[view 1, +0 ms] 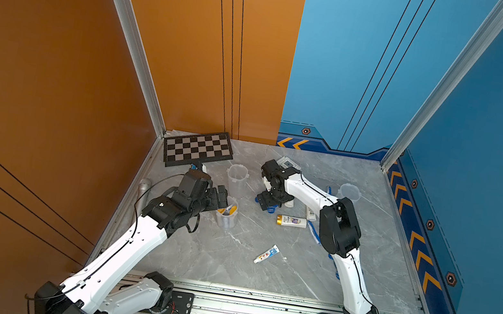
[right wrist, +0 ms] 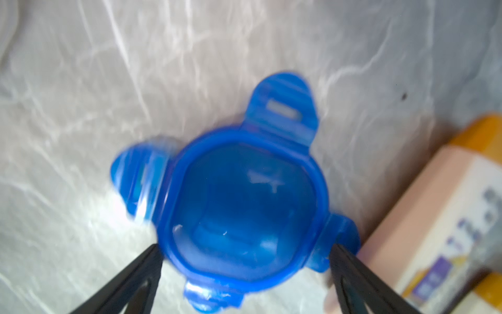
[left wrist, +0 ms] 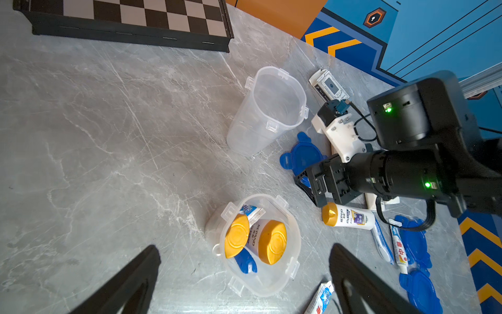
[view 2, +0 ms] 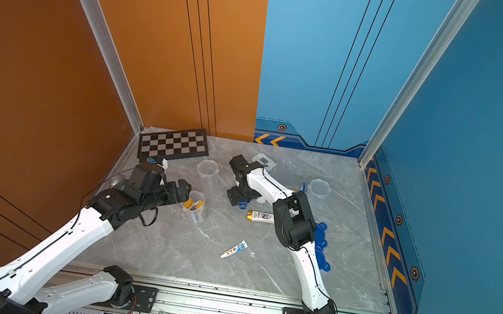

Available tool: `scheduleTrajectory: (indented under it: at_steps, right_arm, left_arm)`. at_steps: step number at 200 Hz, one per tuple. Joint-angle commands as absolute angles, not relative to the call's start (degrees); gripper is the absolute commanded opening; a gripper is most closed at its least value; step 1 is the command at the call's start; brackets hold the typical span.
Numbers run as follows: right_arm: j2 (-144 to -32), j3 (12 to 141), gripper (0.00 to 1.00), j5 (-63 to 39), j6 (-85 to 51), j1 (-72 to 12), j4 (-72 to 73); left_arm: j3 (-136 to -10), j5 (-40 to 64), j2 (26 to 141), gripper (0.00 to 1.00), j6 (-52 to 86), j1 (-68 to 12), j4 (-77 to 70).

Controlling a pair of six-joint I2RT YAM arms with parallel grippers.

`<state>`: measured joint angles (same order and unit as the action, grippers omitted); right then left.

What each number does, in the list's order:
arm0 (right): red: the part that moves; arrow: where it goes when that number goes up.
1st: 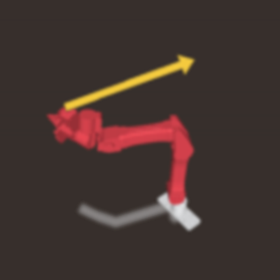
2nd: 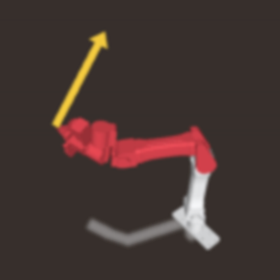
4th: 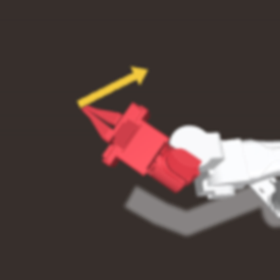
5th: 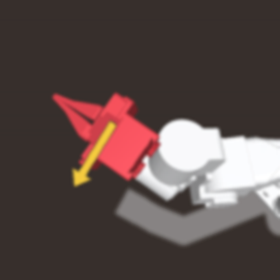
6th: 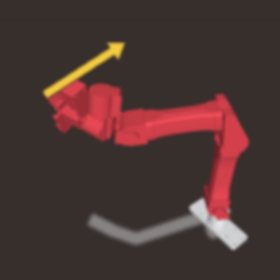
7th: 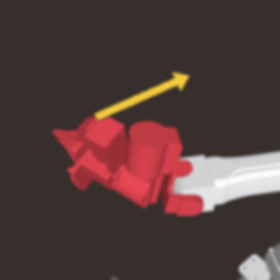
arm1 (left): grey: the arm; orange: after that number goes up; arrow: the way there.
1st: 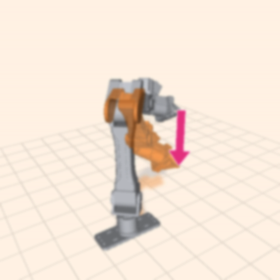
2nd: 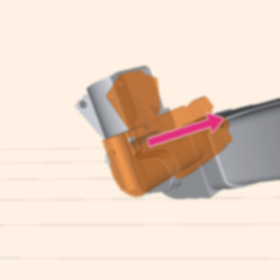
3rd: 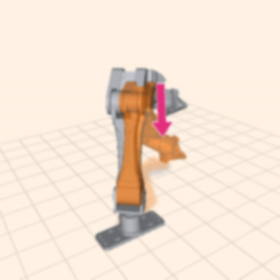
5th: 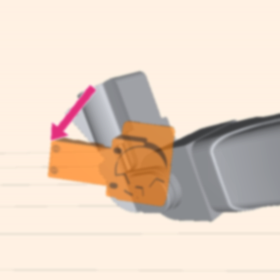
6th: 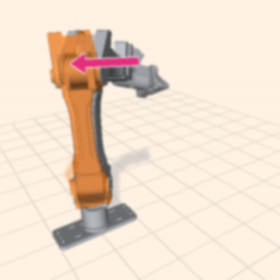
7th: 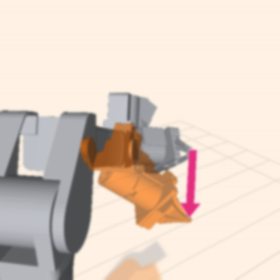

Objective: Pack away toiletry kits
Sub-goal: Move the lid to the center of the board, then pick up the lid from the center of the board.

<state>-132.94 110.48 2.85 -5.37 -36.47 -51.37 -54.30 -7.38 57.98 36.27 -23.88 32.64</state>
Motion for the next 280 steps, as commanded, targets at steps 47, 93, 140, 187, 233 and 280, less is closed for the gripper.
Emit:
scheduleTrajectory:
  at_steps: [47, 93, 140, 187, 233, 280]
  right_arm:
    - [-125.13, 99.76, 0.98, -1.01, -16.71, -38.36, -46.31]
    - [-127.31, 99.88, 0.92, -4.37, -21.89, -37.93, -44.44]
    - [-128.85, 100.17, 0.69, -2.91, -22.42, -37.46, -44.03]
    - [-129.27, 97.83, 0.53, 0.97, -21.63, -37.18, -44.60]
    - [-129.88, 97.04, 0.44, 3.13, -21.36, -37.01, -45.18]
    - [-130.40, 98.66, 0.44, 1.29, -22.19, -37.16, -45.08]
  left_arm:
    - [-53.66, -5.72, 58.45, 0.99, 34.77, -23.17, 33.49]
    - [-53.71, -5.73, 58.12, 0.99, 34.65, -23.11, 33.50]
    - [-53.30, -6.14, 57.13, 0.99, 34.64, -23.12, 33.57]
    - [-53.26, -6.15, 57.12, 0.99, 34.51, -23.06, 33.57]
    - [-53.31, -6.06, 56.98, 0.99, 34.34, -23.03, 33.56]
    - [-53.00, -6.57, 56.35, 0.99, 34.32, -22.97, 34.92]
